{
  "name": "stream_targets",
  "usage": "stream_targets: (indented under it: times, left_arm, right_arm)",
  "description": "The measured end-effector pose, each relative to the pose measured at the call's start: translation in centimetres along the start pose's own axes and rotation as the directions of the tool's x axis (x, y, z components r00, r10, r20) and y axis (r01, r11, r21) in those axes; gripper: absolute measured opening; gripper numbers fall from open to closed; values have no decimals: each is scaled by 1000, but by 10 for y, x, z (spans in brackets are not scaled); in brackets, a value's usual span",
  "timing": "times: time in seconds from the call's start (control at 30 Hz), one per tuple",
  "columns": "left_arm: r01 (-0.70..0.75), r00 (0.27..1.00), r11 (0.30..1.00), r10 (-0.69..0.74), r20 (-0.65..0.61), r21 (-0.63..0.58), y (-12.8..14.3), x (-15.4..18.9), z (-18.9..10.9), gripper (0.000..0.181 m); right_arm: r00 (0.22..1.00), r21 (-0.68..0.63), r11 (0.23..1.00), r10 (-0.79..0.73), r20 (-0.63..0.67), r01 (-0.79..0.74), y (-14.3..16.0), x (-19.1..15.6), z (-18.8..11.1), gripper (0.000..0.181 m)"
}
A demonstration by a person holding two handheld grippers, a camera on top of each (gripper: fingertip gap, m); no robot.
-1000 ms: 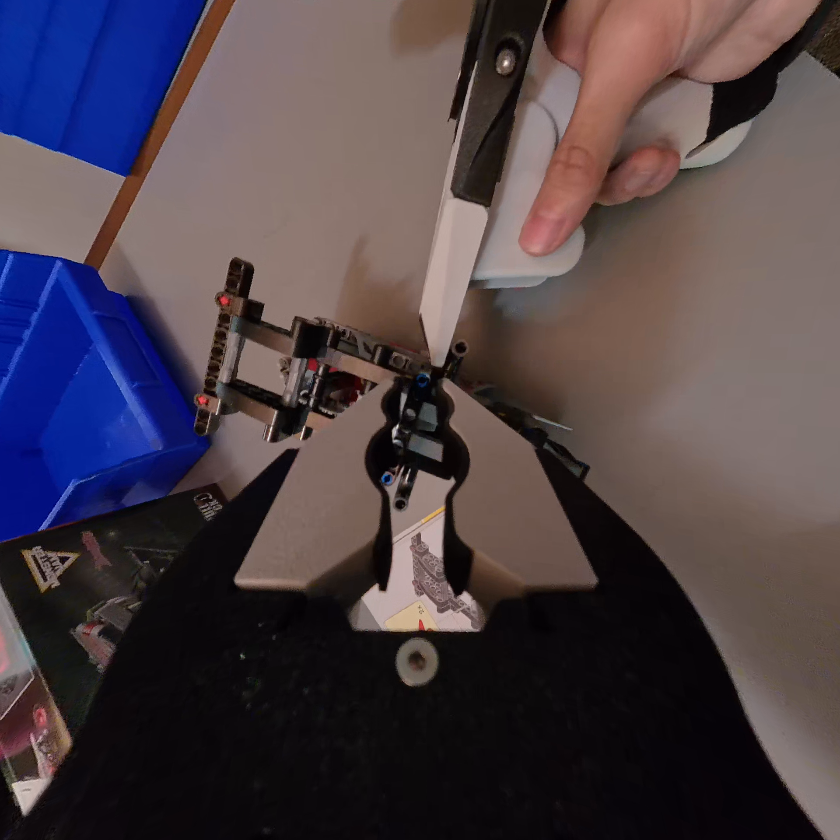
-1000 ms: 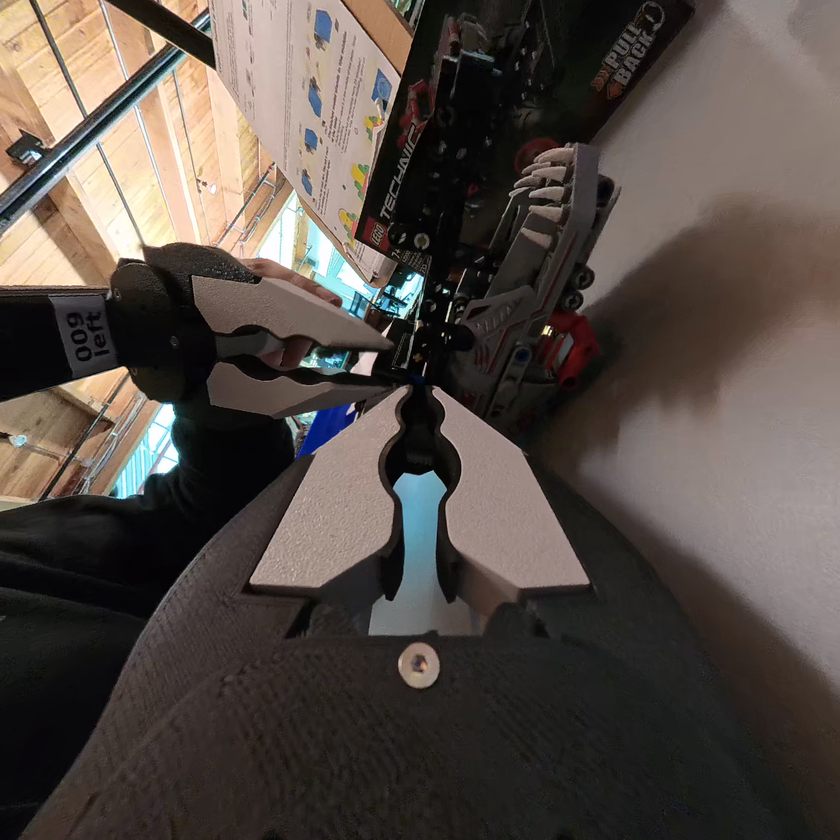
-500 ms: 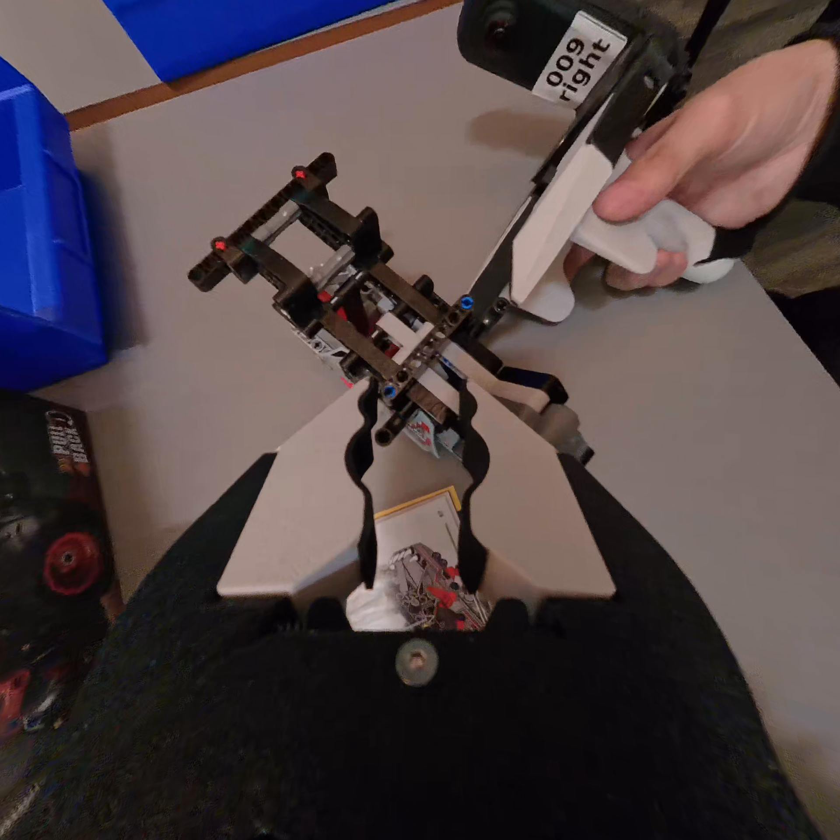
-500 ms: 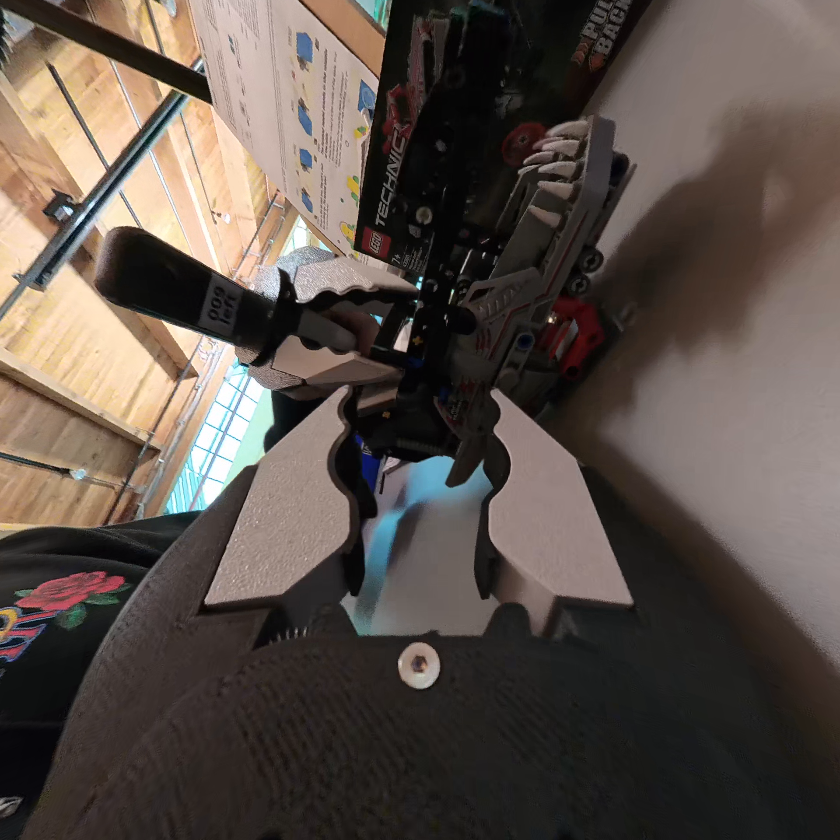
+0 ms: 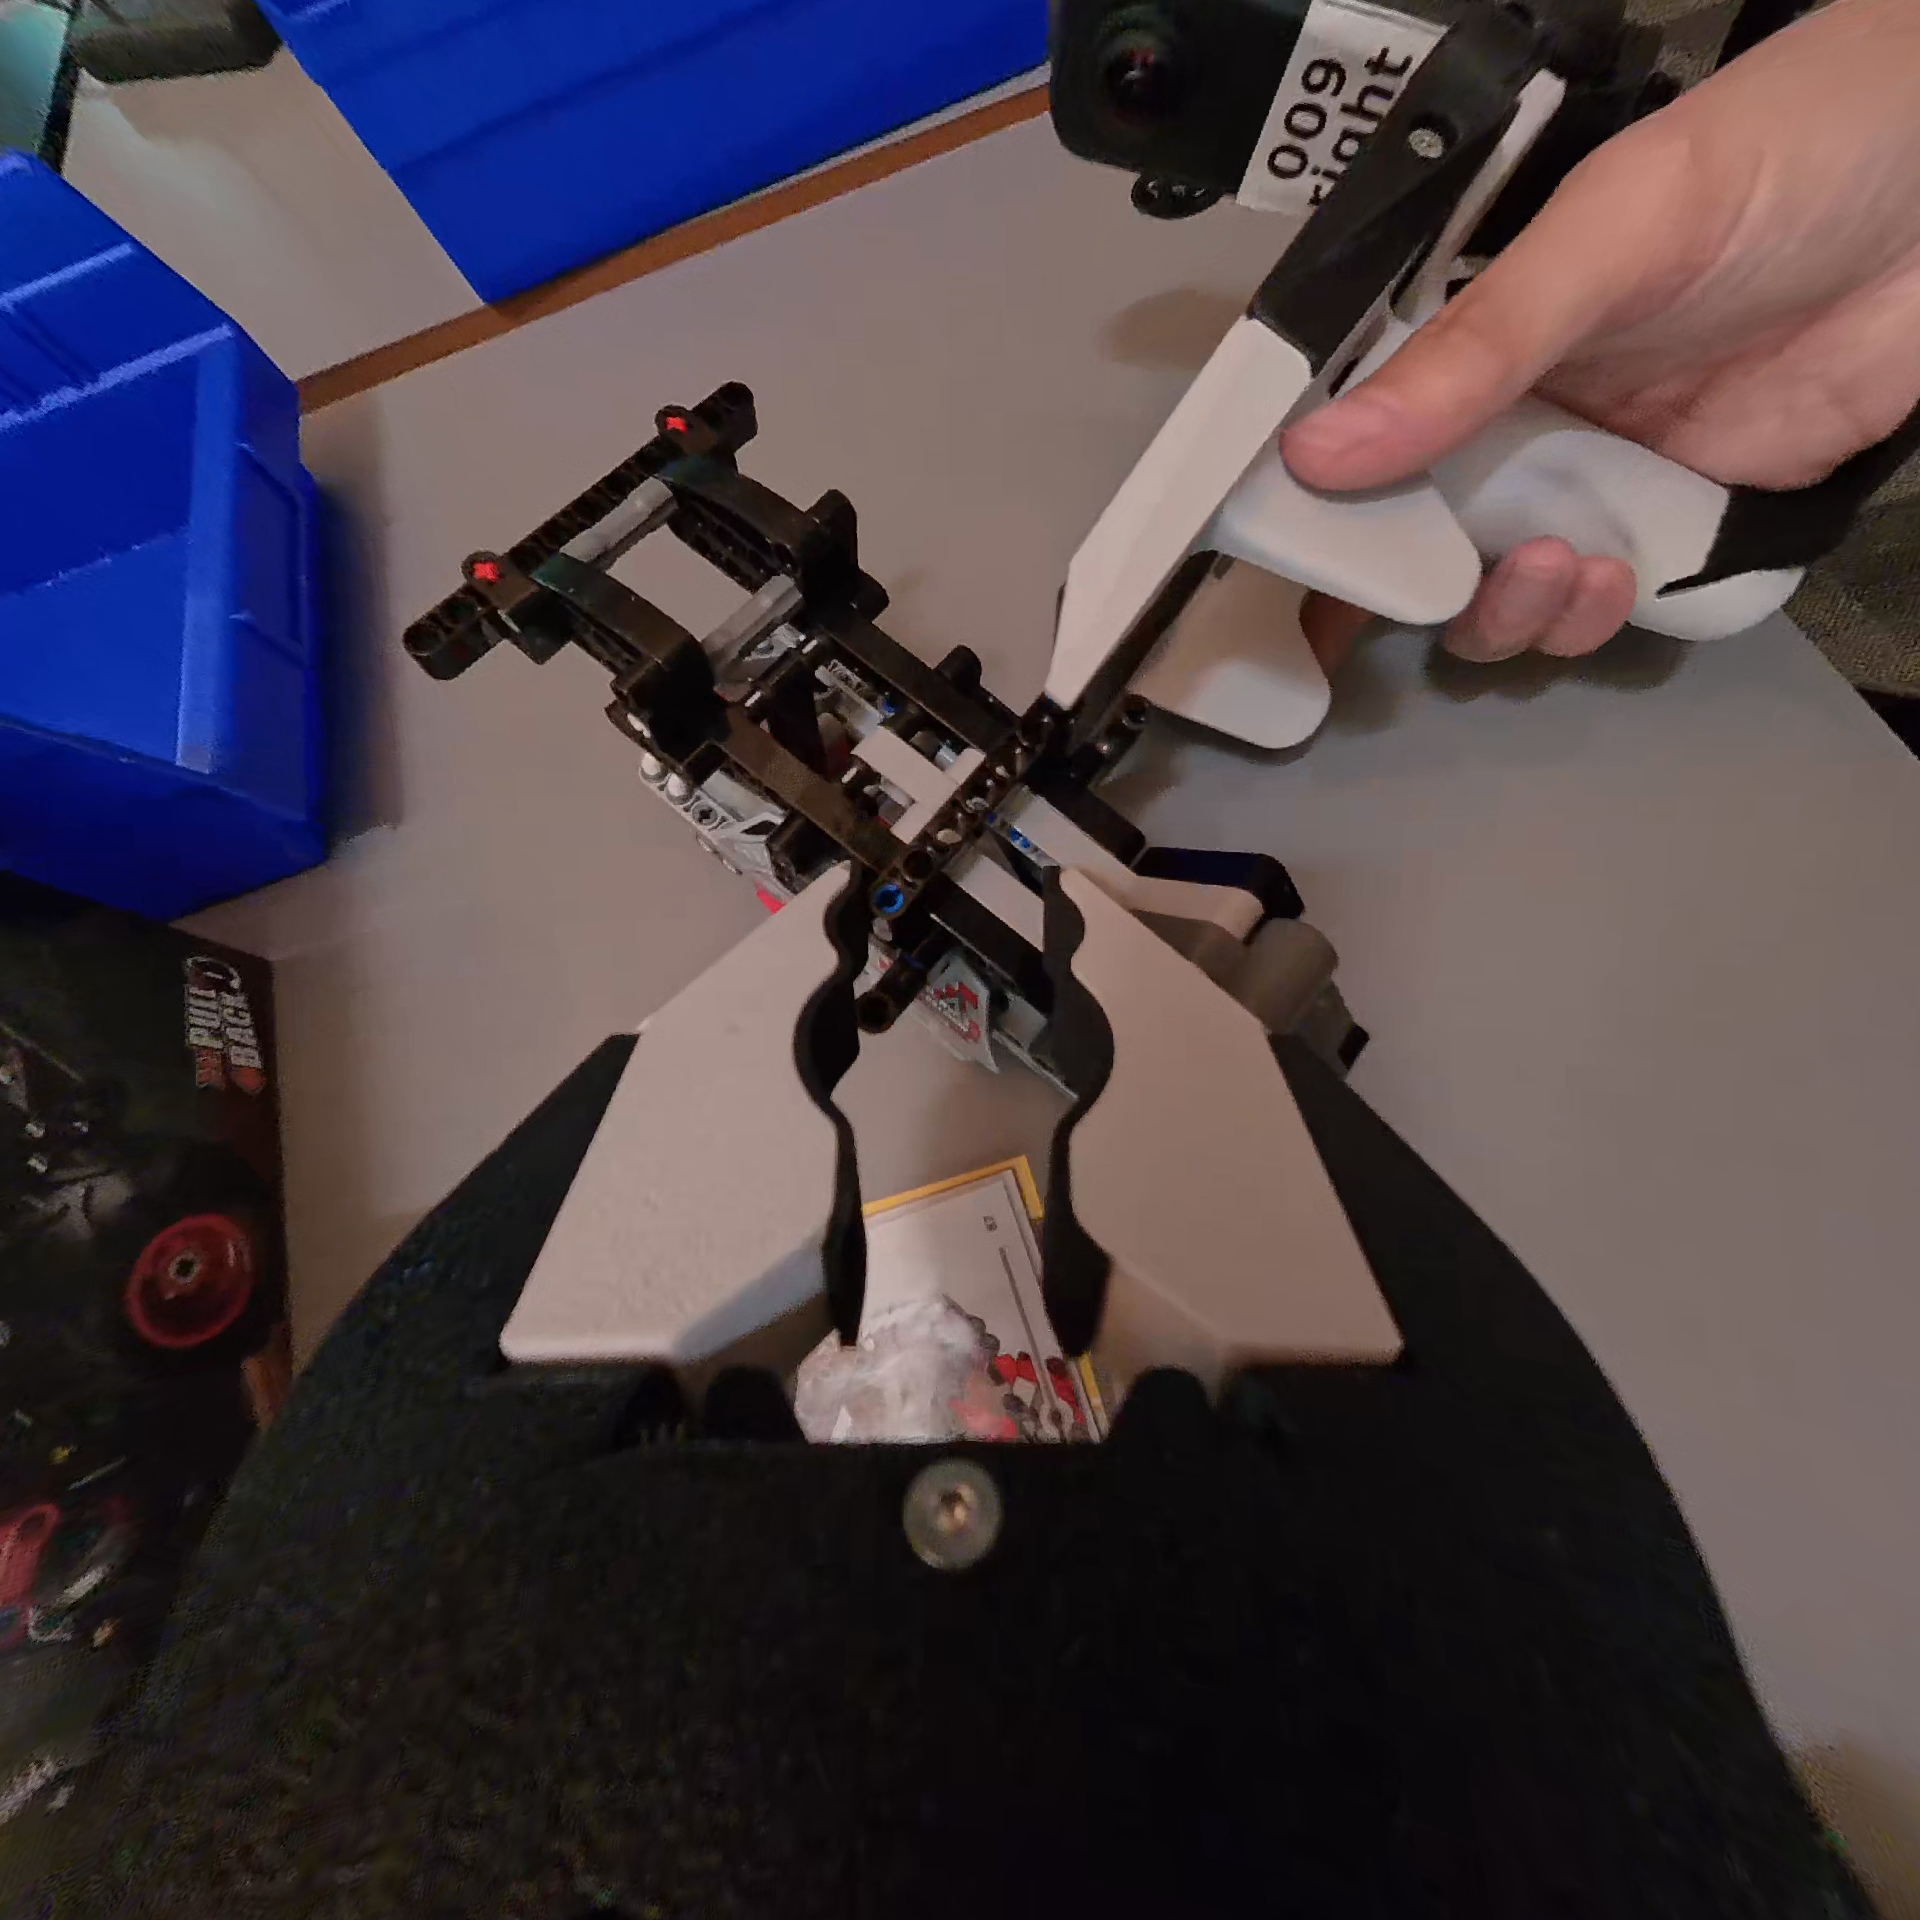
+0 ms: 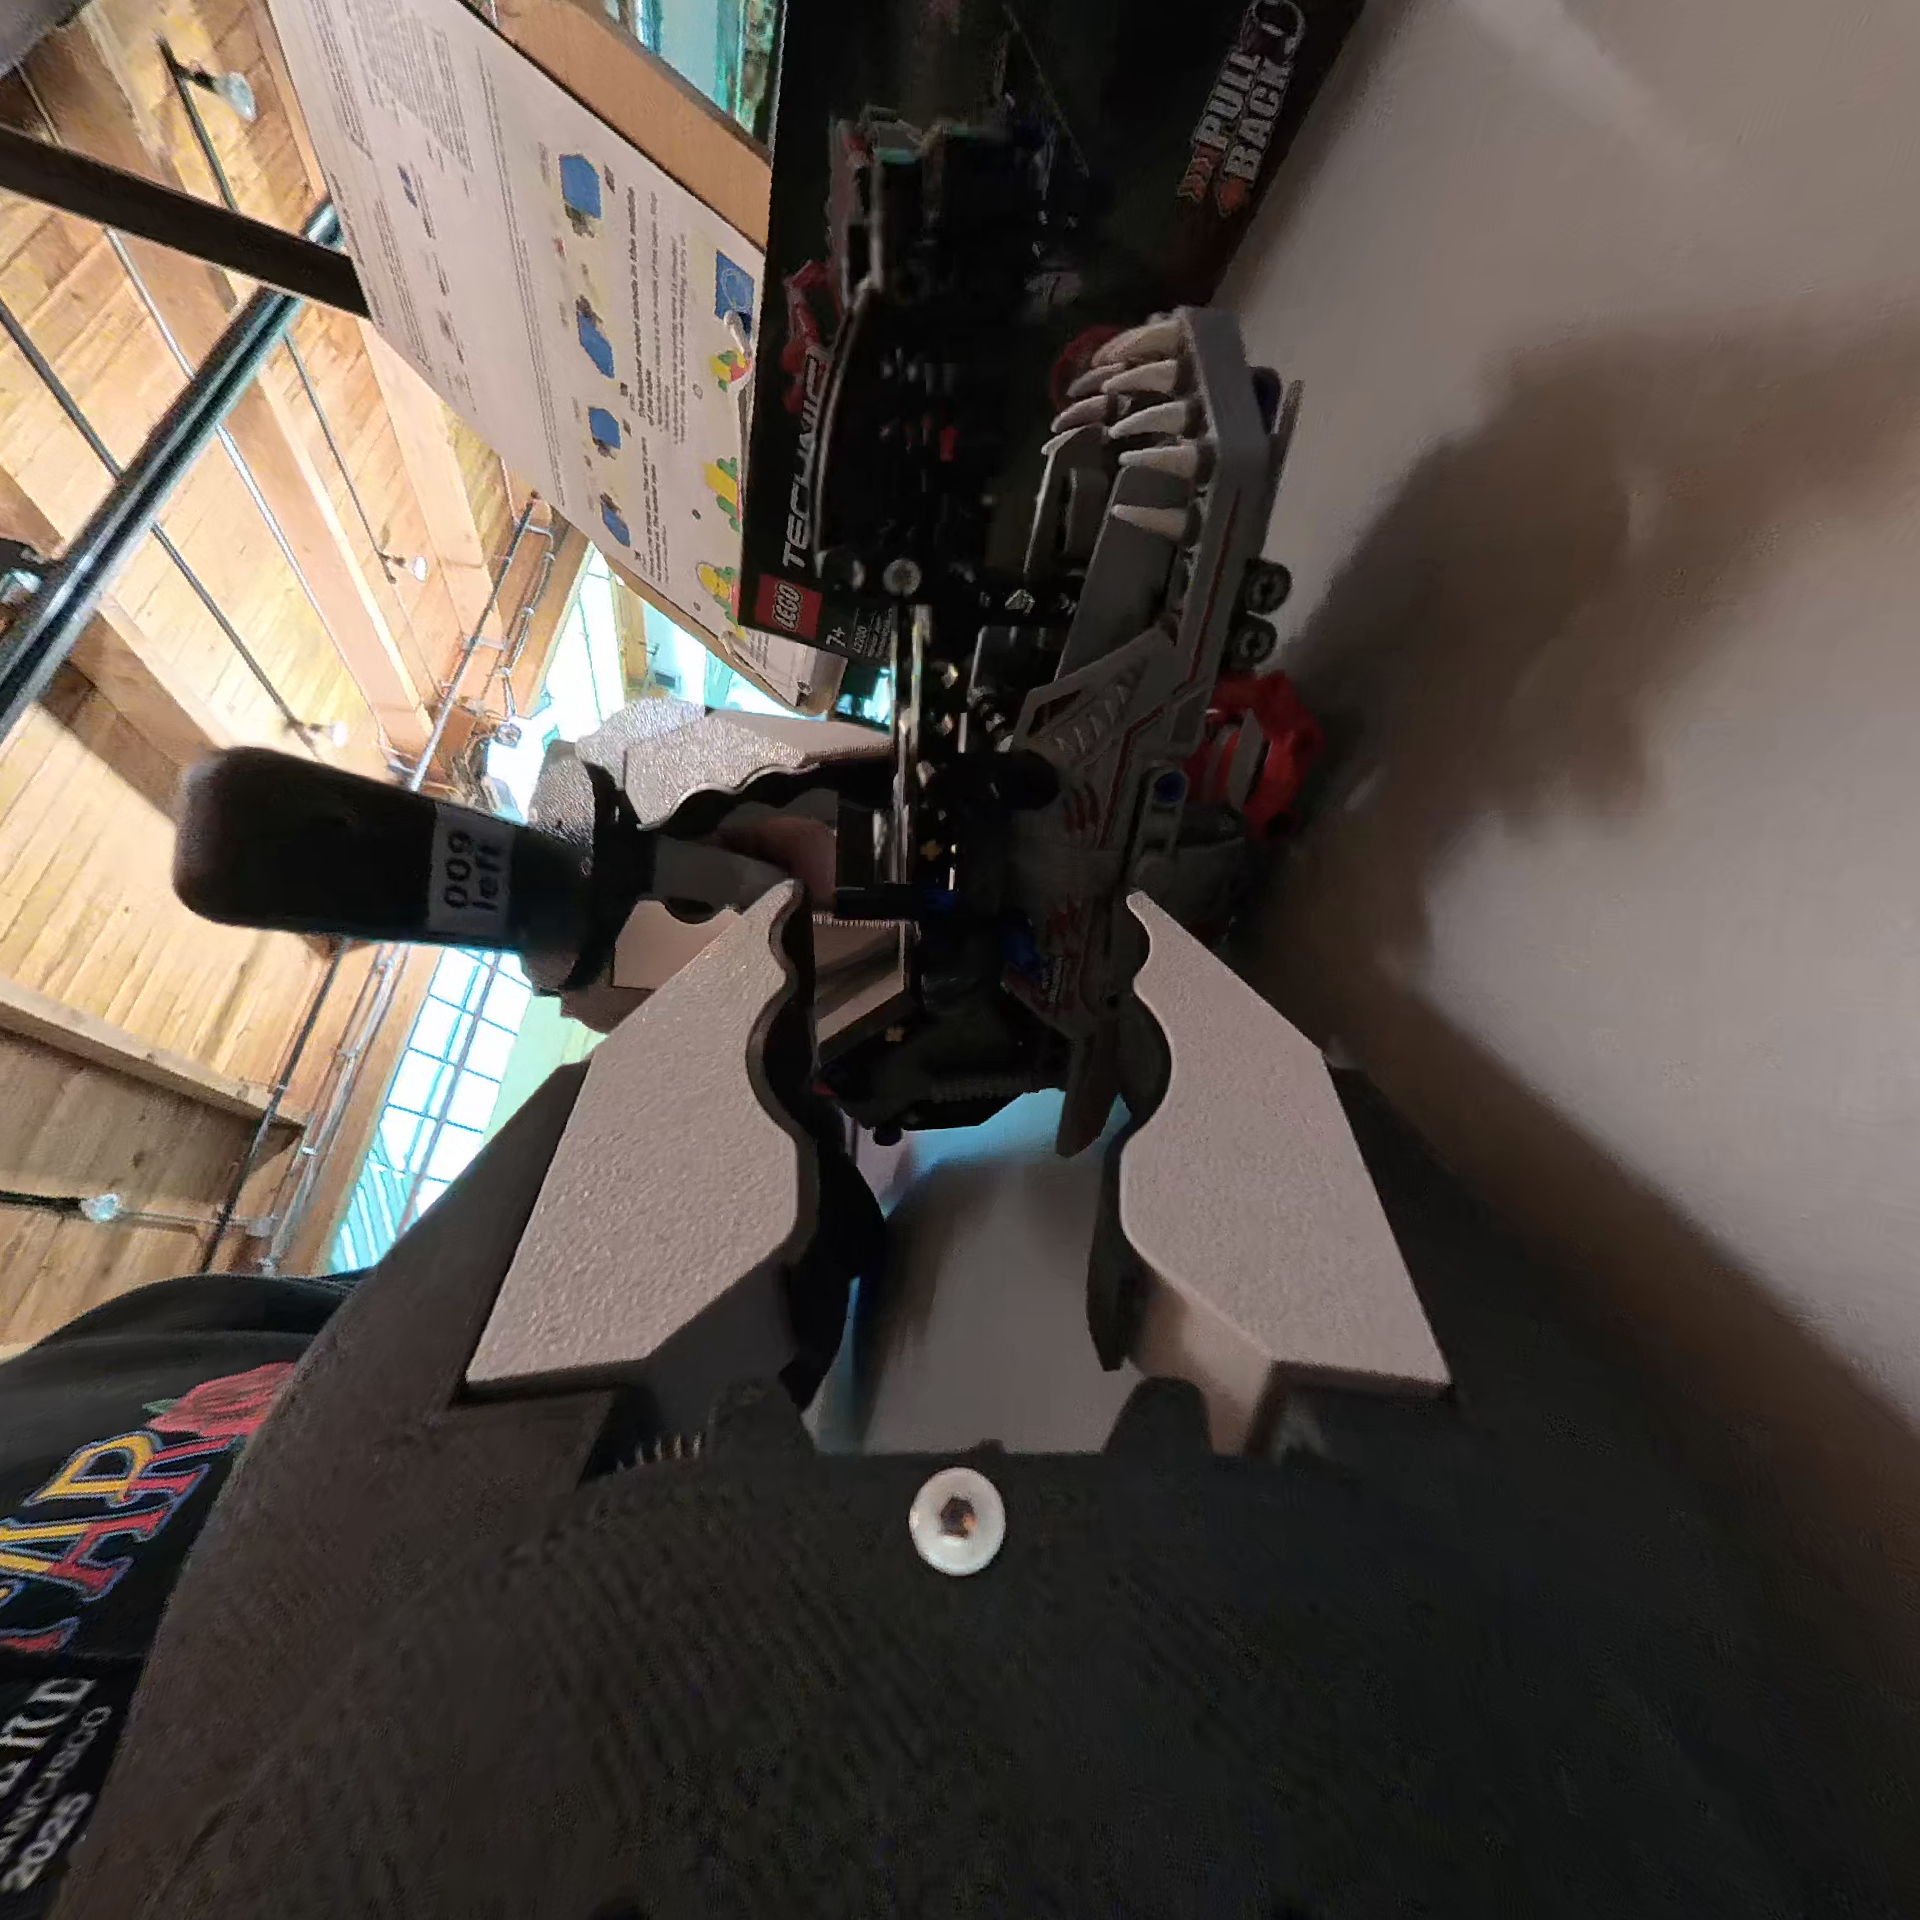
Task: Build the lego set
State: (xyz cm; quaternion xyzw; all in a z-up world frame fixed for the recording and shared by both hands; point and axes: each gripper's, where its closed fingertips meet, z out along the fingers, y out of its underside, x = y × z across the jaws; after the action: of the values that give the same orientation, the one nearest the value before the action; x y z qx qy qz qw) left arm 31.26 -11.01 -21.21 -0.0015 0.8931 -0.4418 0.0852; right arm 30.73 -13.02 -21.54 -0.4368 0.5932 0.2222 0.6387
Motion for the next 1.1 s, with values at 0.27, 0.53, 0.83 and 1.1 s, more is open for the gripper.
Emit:
stream_targets:
  times: [0.27, 0.53, 0.83, 1.1]
  left_arm:
    - [26, 997, 999, -27, 74, 25, 0, 3, -1, 30]
    - [-123, 987, 991, 117, 109, 47, -9, 0, -10, 28]
    - [-326, 944, 943, 322, -67, -65, -6, 3, -1, 10]
    - [-362, 931, 930, 357, -78, -61, -3, 3, -3, 9]
  right_arm:
    - [997, -24, 998, -54, -60, 53, 4, 1, 2, 54]
    - [995, -12, 994, -104, -4, 104, 6, -8, 3, 31]
    - [992, -11, 993, -121, 33, 121, 8, -9, 4, 31]
    - [993, -6, 997, -72, 95, 73, 10, -11, 3, 31]
